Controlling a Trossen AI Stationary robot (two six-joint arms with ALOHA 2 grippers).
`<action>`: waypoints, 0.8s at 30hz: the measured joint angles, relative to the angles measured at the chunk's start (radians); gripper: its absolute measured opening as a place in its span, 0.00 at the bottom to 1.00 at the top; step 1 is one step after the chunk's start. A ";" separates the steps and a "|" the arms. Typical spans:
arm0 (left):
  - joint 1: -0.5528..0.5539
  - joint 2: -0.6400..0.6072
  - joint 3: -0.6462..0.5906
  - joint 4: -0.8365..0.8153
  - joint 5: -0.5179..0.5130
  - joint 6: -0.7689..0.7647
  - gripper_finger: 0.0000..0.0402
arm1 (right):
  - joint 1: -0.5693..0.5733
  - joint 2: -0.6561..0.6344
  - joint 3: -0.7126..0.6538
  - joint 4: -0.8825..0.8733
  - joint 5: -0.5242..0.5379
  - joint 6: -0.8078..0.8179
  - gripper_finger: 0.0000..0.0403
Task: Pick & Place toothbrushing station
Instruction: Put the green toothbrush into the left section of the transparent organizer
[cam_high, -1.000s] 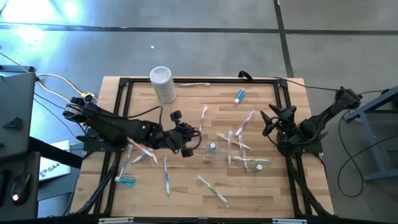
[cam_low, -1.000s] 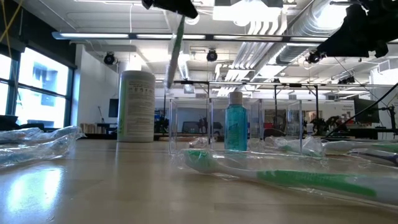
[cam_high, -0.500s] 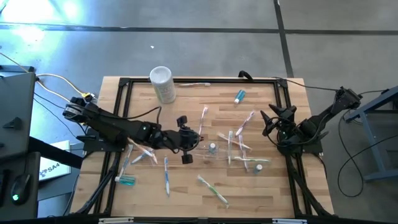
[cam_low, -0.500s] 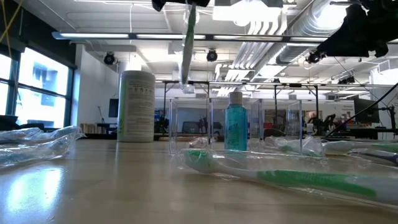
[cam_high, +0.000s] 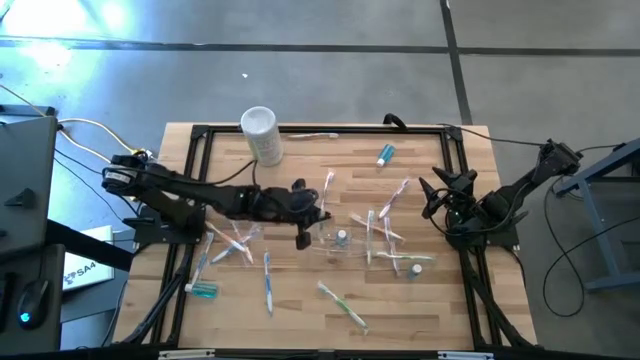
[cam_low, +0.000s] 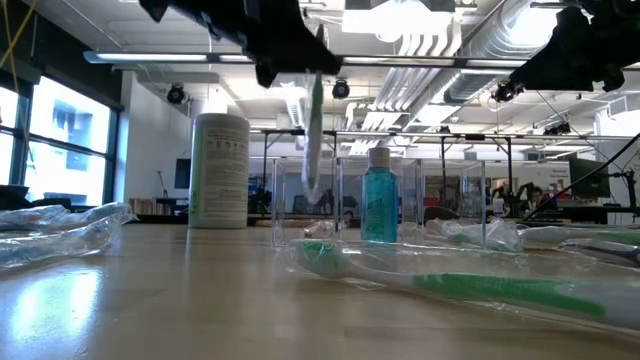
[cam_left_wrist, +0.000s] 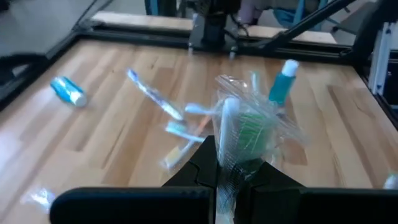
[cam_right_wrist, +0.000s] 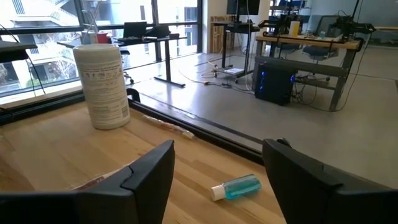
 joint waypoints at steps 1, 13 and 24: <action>0.005 0.000 -0.012 0.012 0.007 -0.008 0.01 | 0.000 0.000 0.000 0.000 0.001 0.000 0.59; 0.014 0.000 -0.162 0.255 0.053 -0.016 0.01 | 0.000 0.000 0.000 0.000 0.003 0.000 0.59; 0.014 0.001 -0.192 0.276 0.053 -0.003 0.01 | 0.000 0.000 0.000 0.000 0.009 -0.003 0.59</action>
